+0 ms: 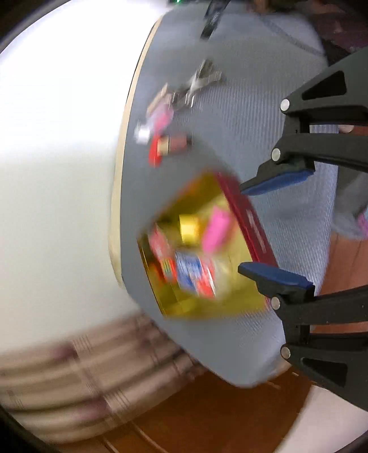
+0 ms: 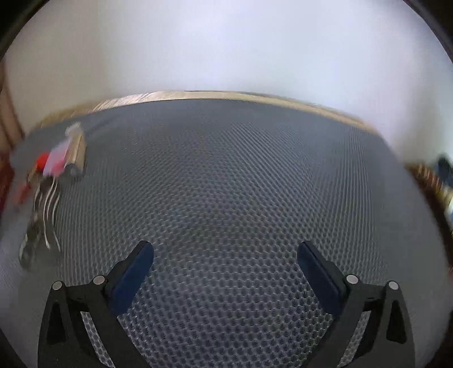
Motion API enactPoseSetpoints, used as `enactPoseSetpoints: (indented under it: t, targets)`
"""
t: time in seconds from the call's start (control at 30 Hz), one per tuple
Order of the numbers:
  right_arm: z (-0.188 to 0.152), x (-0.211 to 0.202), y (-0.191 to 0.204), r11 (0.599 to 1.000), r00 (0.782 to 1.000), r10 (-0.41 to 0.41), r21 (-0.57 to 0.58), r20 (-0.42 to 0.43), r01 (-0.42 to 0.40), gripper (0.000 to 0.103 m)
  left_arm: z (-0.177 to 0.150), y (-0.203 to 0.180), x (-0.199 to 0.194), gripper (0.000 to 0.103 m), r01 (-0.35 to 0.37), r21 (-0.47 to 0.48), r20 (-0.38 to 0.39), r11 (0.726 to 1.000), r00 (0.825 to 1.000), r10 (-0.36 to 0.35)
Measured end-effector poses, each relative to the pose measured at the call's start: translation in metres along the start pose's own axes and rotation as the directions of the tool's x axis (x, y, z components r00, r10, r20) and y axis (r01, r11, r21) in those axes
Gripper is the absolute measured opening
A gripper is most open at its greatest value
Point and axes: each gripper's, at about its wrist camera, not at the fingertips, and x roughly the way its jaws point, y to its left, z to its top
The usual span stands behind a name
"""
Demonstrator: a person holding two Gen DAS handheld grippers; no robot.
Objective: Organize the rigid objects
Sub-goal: 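Grasp the gold-foil block with lip gloss using the left tool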
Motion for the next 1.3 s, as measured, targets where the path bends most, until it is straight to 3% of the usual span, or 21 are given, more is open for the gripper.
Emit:
enactPoseSetpoints:
  t: [0.1,0.2,0.37,0.5,0.8,0.93,0.97,1.03,1.07,1.1,1.17,1.3]
  targets:
    - [0.002,0.0,-0.004,0.999,1.0,0.03,0.022,0.005,-0.03,0.101,0.026,-0.029,0.015,0.05,0.112,0.037,-0.047,0.993,0.993,-0.11]
    - [0.0,-0.001,-0.002,0.998,0.998,0.054,-0.018,0.014,-0.054,0.101,0.058,-0.058,0.044,0.05,0.175,0.033,-0.102,0.984,0.98,-0.171]
    - [0.002,0.0,0.001,0.995,0.995,0.099,-0.034,0.003,-0.099,0.101,0.104,-0.089,0.109,0.05,0.17,0.013,-0.197,0.985,0.967,-0.164]
    - [-0.003,-0.001,-0.002,0.99,0.99,0.139,-0.038,0.003,-0.139,0.101,0.122,-0.091,0.156,0.05,0.144,-0.047,-0.268,0.988,0.951,-0.152]
    - [-0.007,-0.002,-0.002,0.984,0.985,0.171,-0.056,-0.002,-0.171,0.102,0.132,-0.098,0.209,0.052,0.156,-0.047,-0.327,0.987,0.931,-0.163]
    - [-0.008,-0.002,-0.002,0.983,0.985,0.175,-0.056,-0.003,-0.175,0.102,0.127,-0.099,0.228,0.052,0.15,-0.061,-0.381,0.987,0.91,-0.163]
    - [-0.008,-0.002,-0.001,0.983,0.985,0.174,-0.055,-0.003,-0.174,0.102,0.126,-0.1,0.224,0.052,0.15,-0.058,-0.344,0.987,0.925,-0.161]
    - [-0.007,-0.001,0.0,0.983,0.985,0.175,-0.054,-0.004,-0.175,0.102,0.124,-0.102,0.224,0.05,0.147,-0.037,-0.33,0.988,0.932,-0.151]
    - [-0.006,0.0,0.003,0.983,0.984,0.176,-0.055,-0.004,-0.176,0.102,0.123,-0.102,0.222,0.029,0.147,-0.035,-0.315,0.989,0.937,-0.15]
    - [-0.006,0.001,0.003,0.983,0.984,0.176,-0.055,-0.004,-0.176,0.102,0.12,-0.105,0.216,0.02,0.14,-0.028,-0.303,0.99,0.942,-0.142]
    - [-0.006,0.001,0.003,0.983,0.984,0.176,-0.055,-0.004,-0.176,0.102,0.118,-0.109,0.212,0.02,0.117,-0.014,-0.309,0.993,0.944,-0.116]
    - [-0.006,0.001,0.003,0.983,0.984,0.177,-0.055,-0.004,-0.177,0.102,0.111,-0.11,0.179,0.02,0.142,-0.042,-0.279,0.989,0.949,-0.148]
